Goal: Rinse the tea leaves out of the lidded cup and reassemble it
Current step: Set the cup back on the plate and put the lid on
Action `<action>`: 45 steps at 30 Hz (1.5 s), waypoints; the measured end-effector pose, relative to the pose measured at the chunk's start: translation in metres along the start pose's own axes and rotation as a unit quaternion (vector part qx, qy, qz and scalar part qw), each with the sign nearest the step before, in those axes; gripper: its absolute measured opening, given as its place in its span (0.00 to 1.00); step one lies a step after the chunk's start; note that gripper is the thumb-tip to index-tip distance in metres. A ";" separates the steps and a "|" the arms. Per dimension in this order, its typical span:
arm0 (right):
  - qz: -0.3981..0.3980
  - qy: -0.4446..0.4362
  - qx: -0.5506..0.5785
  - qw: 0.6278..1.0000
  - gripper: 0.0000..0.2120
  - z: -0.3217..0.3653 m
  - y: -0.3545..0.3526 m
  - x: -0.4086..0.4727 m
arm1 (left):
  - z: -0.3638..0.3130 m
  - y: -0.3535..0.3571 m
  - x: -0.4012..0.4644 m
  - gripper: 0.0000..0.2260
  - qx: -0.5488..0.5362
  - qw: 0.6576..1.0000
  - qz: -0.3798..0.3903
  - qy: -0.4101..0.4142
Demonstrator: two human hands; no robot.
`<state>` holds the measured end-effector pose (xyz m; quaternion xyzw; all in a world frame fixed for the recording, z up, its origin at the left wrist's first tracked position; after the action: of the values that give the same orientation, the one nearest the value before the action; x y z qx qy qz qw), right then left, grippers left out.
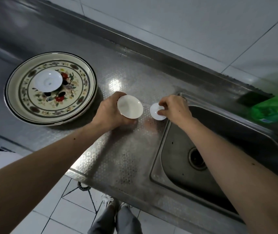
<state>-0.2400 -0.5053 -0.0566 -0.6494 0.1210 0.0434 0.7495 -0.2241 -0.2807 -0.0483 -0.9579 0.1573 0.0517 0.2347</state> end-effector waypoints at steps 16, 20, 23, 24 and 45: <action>-0.048 -0.016 0.045 0.998 0.16 0.035 -0.059 -0.001 | -0.021 -0.044 -0.007 0.38 0.024 0.998 -0.042 0.030; -0.067 -0.029 0.050 0.996 0.16 0.071 -0.083 0.002 | -0.022 -0.082 -0.006 0.40 0.027 0.997 -0.056 0.042; -0.071 -0.035 0.060 0.995 0.16 0.103 -0.093 0.007 | -0.016 -0.115 -0.001 0.40 0.040 0.996 -0.066 0.047; -0.074 -0.035 0.061 0.995 0.16 0.117 -0.095 0.010 | -0.012 -0.128 0.002 0.40 0.042 0.995 -0.070 0.050; -0.112 0.061 0.084 0.988 0.17 0.282 -0.081 0.036 | 0.076 -0.275 0.057 0.39 0.066 0.995 0.015 0.072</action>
<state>-0.1524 -0.2432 0.0491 -0.5949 0.0960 -0.0906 0.7929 -0.0830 -0.0295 -0.0064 -0.9392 0.1908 -0.0245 0.2844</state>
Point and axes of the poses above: each hand's wrist, its own x-axis towards the middle knuckle, its own y-axis out of the palm, z = x × y, the point moved 2 cm from there along x, towards the middle knuckle, and after that the axes turned 12 degrees about -x, right-handed, at the moved point
